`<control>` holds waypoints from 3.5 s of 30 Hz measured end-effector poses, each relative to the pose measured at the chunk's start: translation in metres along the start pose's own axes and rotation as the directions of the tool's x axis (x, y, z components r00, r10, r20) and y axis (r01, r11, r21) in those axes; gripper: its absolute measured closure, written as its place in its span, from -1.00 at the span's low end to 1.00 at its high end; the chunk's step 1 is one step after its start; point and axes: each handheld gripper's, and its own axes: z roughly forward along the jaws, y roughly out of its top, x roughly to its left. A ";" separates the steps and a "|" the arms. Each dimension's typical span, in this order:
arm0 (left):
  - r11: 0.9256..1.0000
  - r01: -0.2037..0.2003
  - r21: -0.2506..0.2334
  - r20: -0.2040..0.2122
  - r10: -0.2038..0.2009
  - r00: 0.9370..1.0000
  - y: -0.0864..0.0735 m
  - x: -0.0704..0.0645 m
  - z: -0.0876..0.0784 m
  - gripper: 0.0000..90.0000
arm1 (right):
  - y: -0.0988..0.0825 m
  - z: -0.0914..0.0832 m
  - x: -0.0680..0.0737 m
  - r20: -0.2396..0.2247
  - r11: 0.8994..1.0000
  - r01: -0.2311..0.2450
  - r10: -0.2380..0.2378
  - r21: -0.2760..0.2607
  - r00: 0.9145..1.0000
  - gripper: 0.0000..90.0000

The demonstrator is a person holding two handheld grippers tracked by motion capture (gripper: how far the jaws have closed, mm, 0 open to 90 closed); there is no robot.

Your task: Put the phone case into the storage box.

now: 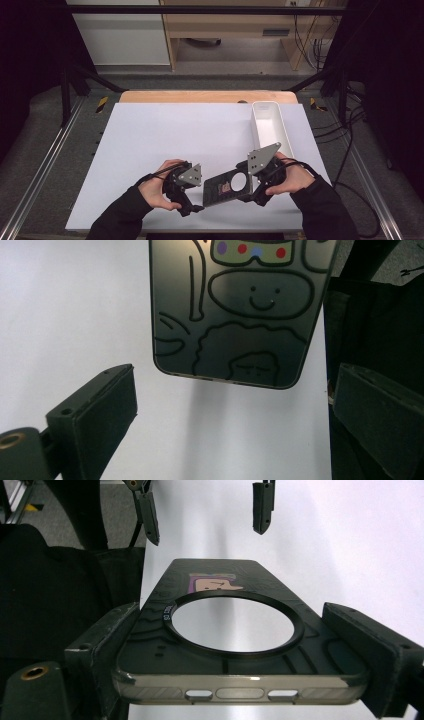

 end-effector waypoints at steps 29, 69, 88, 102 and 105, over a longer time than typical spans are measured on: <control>0.995 -0.022 0.100 0.033 0.019 0.999 0.028 0.007 0.023 -0.92 | 0.032 0.013 -0.012 -0.032 0.987 0.006 -0.001 0.160 0.999 -0.73; 0.982 -0.048 0.181 0.026 0.044 0.999 0.038 0.010 0.039 -0.74 | 0.045 0.025 -0.009 -0.037 0.978 0.062 -0.056 0.201 0.998 -0.74; 0.992 -0.017 0.128 -0.006 0.018 1.000 0.032 0.012 0.033 -0.74 | 0.046 0.015 -0.008 0.008 0.991 0.085 -0.086 0.106 0.996 -0.90; 0.999 0.032 0.009 -0.040 -0.031 0.999 0.012 0.014 0.020 -0.75 | 0.038 -0.012 -0.008 0.100 0.997 0.053 -0.048 -0.050 0.994 -0.94; 0.999 0.041 -0.031 -0.039 -0.042 0.998 0.007 0.013 0.017 -0.75 | 0.034 -0.016 -0.007 0.103 0.996 0.043 -0.034 -0.084 0.994 -0.93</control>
